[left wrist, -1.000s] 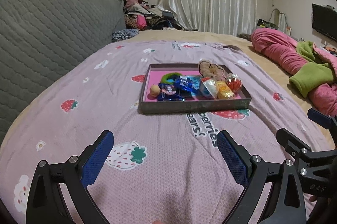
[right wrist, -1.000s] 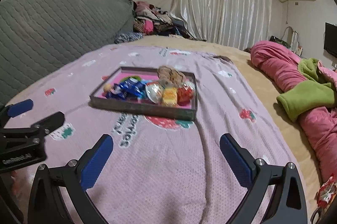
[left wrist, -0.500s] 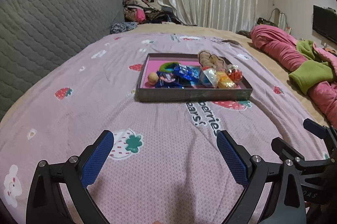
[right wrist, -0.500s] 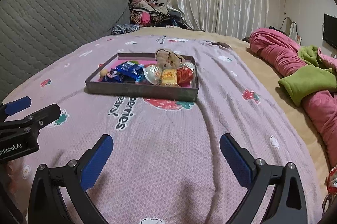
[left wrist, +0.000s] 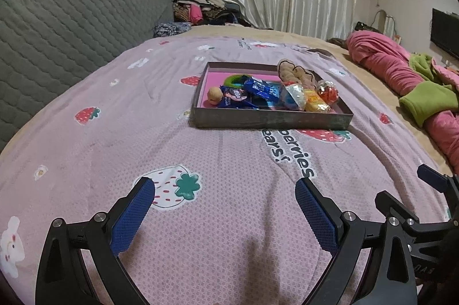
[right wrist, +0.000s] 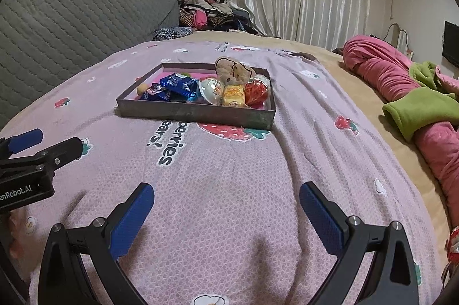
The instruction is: Organize objects
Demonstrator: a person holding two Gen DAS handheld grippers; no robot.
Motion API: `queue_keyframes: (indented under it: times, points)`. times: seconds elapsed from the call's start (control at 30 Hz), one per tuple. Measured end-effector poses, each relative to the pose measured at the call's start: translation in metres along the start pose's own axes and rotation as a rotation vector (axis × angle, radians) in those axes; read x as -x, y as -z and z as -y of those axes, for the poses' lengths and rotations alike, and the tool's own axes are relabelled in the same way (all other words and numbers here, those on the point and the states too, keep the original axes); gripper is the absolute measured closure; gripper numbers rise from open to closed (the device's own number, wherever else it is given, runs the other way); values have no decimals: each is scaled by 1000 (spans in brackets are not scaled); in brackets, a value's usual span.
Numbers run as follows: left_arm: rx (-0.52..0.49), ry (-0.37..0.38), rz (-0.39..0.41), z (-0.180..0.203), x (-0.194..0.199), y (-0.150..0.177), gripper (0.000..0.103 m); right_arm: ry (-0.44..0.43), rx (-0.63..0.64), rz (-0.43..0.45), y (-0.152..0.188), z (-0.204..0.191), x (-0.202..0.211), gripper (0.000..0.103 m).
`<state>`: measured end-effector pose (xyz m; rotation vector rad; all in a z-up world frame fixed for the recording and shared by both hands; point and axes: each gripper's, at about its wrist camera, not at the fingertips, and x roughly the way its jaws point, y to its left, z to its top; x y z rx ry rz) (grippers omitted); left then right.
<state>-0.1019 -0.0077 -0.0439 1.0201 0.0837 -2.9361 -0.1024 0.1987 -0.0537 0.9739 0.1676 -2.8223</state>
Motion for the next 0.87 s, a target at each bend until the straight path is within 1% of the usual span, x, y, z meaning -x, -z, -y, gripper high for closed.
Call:
queue_keyframes:
  times: [0.57, 0.73, 0.87]
  points:
    - [-43, 8, -15, 10, -7, 6, 5, 5, 0, -14, 3, 3, -7, 1]
    - [-38, 20, -9, 10, -8, 6, 5, 8, -1, -18, 4, 4, -10, 1]
    - [-32, 12, 2, 9, -8, 7, 5, 8, 2, -22, 4, 4, -12, 1]
